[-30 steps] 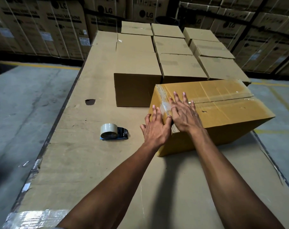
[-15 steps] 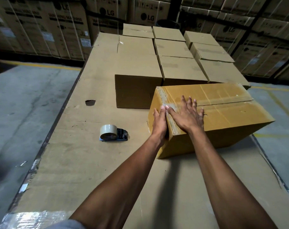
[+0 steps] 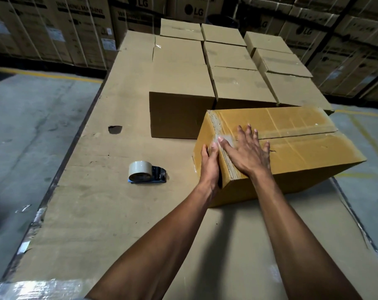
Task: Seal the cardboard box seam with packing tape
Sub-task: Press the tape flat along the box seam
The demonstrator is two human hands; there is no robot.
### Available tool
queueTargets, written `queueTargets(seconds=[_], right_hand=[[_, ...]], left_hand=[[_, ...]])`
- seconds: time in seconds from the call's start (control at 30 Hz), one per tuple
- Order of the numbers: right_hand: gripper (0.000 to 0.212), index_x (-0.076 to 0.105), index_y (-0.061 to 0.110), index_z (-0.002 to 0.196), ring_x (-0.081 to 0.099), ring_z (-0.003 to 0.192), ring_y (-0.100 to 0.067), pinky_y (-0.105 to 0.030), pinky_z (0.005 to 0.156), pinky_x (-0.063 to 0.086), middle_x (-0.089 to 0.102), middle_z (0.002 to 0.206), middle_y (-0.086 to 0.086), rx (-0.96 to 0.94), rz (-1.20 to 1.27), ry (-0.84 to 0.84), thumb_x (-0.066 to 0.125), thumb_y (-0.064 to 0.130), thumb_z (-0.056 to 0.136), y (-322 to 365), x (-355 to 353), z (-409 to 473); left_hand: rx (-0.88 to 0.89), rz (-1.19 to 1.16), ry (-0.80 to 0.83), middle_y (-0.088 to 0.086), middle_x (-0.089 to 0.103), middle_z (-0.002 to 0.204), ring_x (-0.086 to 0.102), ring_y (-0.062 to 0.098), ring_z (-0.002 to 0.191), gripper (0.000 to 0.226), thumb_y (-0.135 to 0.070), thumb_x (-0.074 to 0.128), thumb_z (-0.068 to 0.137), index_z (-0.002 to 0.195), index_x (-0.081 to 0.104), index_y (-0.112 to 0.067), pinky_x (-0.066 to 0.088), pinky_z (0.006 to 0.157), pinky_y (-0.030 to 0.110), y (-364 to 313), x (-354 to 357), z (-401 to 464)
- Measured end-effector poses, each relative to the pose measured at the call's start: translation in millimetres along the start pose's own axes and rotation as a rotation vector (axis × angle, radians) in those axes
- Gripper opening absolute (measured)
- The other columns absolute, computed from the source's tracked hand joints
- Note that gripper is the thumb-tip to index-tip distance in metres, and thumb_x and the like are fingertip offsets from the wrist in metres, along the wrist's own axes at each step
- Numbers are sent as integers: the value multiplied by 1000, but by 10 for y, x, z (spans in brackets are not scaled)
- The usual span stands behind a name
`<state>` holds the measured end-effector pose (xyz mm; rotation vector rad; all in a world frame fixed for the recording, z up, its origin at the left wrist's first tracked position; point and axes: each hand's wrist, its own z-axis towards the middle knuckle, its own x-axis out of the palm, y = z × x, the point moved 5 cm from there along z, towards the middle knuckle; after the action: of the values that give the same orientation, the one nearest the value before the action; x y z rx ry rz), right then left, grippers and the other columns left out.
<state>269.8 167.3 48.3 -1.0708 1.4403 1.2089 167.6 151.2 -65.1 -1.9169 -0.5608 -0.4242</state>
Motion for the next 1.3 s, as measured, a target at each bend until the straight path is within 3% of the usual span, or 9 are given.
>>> queueTargets(seconds=[0.23,0.37,0.47,0.7,0.77,0.9,1.13,1.2,1.3], right_hand=[[67,1,38,169,-6,165,-26,-65,129,0,-8,178,-4,-15,-45,-3,17,59,107,1,2,-2],[85,2,37,169,-4,165,-25,-63,129,-3,-7,178,0,5,-16,-22,5,82,97,20,-29,-27],[98,0,36,169,-5,165,-27,-61,127,-4,-9,178,0,51,-27,-4,6,92,89,18,-18,-8],[71,-4,39,168,-7,165,-27,-63,129,-3,-11,178,-3,67,-23,27,16,65,106,-16,-2,65],[73,-1,38,169,-5,165,-27,-64,129,-1,-8,179,-3,78,-12,20,16,67,104,-7,-17,74],[100,10,37,169,5,165,-29,-64,127,2,1,179,-1,132,44,-22,13,93,87,65,-64,65],[71,14,38,168,2,165,-33,-67,128,3,2,179,-6,134,34,-67,23,65,104,65,-12,111],[69,13,36,169,0,165,-34,-68,128,3,2,179,-8,133,26,-81,23,61,105,57,-16,128],[90,7,31,170,-5,165,-35,-66,128,-2,-3,178,-12,159,21,-63,15,83,96,72,-36,95]], left_hand=[[38,34,-57,3,47,170,50,28,152,54,-50,42,116,169,33,-44,41,128,57,-26,13,-35],[94,61,-78,-3,52,167,55,26,149,92,-100,49,84,163,39,-53,45,124,58,1,23,58],[101,96,-124,-6,52,167,57,25,147,102,-106,54,73,161,39,-58,48,122,57,-2,22,103],[67,46,-142,1,57,159,59,28,141,46,-48,44,113,159,47,-52,48,122,58,-20,-39,125],[38,29,-128,1,61,154,63,29,137,48,-58,51,107,155,49,-51,51,119,58,-68,-35,146],[1,9,-149,4,66,146,71,30,127,89,-92,69,71,146,52,-47,58,110,58,-113,4,261],[6,48,-158,1,65,145,66,29,131,49,-63,54,91,139,54,-54,54,115,57,-60,-92,339],[5,58,-157,1,65,145,66,29,131,51,-63,54,90,140,54,-53,54,115,57,-66,-102,348],[22,23,-147,3,69,141,70,29,128,74,-85,70,79,141,55,-47,56,113,57,-68,-96,363]])
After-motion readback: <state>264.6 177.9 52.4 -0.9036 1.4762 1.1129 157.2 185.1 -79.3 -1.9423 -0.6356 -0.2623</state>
